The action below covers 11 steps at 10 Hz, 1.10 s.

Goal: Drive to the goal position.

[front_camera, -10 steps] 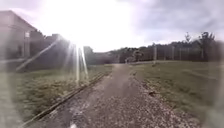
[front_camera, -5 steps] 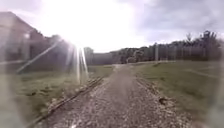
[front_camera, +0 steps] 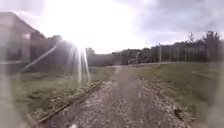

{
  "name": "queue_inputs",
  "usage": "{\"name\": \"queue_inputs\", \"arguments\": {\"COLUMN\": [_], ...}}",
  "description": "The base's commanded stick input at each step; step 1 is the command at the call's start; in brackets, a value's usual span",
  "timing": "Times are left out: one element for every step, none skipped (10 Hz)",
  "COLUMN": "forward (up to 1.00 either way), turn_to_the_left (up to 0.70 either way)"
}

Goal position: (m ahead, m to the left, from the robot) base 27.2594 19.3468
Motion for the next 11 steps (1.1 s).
{"name": "queue_inputs", "arguments": {"forward": [0.85,0.85,0.85,0.85,0.85,0.85,0.85,0.85,0.85,0.85,0.85], "turn_to_the_left": [-0.12,0.00,0.00,0.00,0.00,0.00,0.00,0.00,0.00,0.00,0.00]}}
